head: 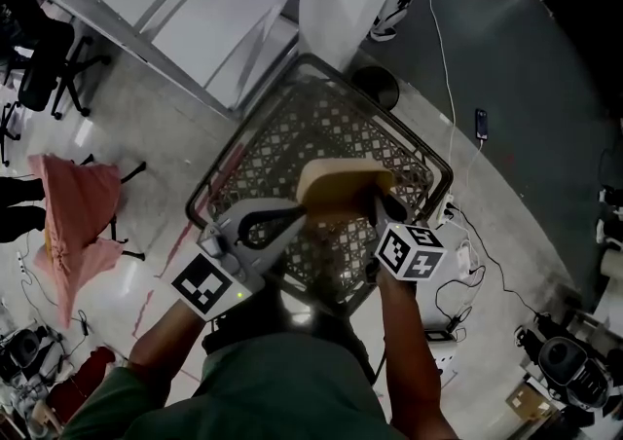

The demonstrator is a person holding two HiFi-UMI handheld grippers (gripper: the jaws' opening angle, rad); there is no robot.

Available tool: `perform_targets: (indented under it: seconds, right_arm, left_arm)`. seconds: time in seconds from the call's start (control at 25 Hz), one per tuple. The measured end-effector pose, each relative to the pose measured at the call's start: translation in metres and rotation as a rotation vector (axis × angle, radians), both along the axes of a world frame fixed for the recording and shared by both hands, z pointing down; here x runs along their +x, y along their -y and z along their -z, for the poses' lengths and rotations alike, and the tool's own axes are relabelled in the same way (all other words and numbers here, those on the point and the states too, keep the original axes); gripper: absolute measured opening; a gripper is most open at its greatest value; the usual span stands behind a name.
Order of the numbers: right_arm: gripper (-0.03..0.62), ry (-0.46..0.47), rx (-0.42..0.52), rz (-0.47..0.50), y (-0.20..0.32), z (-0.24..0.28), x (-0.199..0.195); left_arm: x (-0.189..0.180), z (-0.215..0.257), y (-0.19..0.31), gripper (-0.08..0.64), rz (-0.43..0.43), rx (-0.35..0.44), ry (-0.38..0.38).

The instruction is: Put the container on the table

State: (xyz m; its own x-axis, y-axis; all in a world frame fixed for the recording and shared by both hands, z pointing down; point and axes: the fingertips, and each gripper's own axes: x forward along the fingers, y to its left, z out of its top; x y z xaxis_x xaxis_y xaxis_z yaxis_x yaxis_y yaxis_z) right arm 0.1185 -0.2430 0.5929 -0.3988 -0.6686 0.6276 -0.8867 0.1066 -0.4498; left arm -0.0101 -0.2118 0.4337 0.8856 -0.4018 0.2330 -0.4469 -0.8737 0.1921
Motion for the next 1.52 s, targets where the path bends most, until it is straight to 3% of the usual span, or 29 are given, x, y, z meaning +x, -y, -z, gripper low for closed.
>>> perform_targets:
  seconds: [1.04, 1.52]
  right_arm:
    - [0.009, -0.018, -0.09, -0.044, -0.011, -0.053, 0.019]
    - [0.009, -0.021, -0.12, -0.044, 0.01, -0.077, 0.024]
  left_arm:
    - [0.014, -0.03, 0.0, -0.002, -0.041, -0.03, 0.021]
    - [0.025, -0.045, 0.018, -0.002, -0.041, -0.065, 0.024]
